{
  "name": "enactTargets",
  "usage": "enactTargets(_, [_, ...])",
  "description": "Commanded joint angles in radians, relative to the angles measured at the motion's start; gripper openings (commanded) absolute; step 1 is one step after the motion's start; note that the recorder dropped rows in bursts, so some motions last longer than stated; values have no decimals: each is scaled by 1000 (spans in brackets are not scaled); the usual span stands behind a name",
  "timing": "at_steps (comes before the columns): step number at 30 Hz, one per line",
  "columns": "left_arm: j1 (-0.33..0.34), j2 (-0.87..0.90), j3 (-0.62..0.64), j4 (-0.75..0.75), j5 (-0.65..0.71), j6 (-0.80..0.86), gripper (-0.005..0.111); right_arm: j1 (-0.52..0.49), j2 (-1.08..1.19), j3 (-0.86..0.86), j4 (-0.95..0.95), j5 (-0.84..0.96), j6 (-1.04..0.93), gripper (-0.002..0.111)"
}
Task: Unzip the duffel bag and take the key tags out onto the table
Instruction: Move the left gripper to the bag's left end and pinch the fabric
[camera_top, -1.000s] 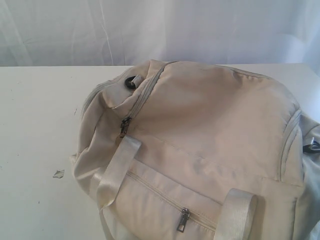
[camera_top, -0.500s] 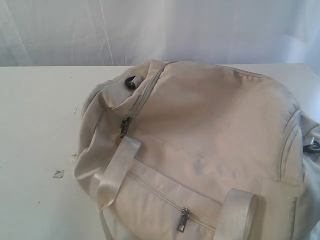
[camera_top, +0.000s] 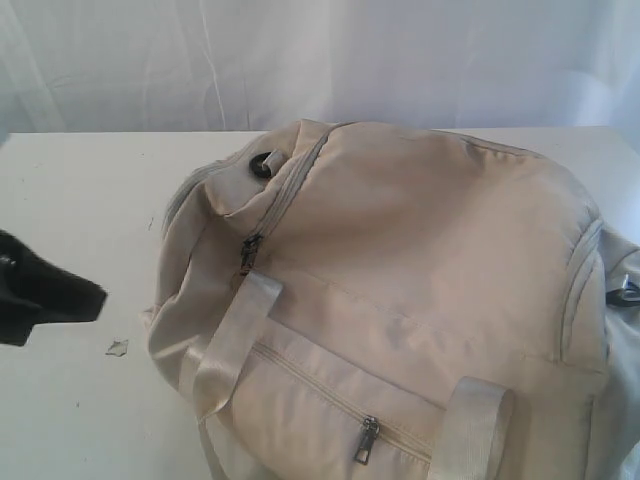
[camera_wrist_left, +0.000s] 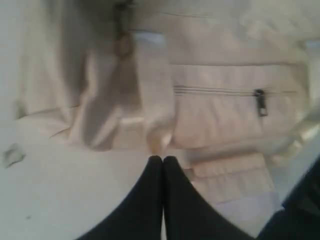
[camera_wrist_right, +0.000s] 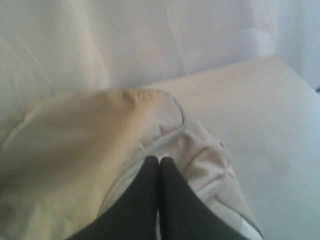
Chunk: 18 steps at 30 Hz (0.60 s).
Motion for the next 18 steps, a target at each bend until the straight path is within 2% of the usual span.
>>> enactTargets(1, [-7, 192, -129, -95, 107, 142, 0, 32, 219, -166, 147, 284, -266, 0])
enactTargets(4, [-7, 256, -168, -102, 43, 142, 0, 35, 341, -212, 252, 350, -390, 0])
enactTargets(9, [-7, 305, -177, -105, -122, 227, 2, 35, 446, -217, 313, 317, -483, 0])
enactTargets(12, [-7, 329, -177, -113, -200, 274, 18, 35, 471, -217, 313, 288, -483, 0])
enactTargets(16, [-7, 378, -177, -159, -299, 282, 53, 35, 477, -217, 323, 276, -483, 0])
enactTargets(18, [-7, 407, -177, -197, -335, 300, 66, 35, 477, -217, 323, 272, -483, 0])
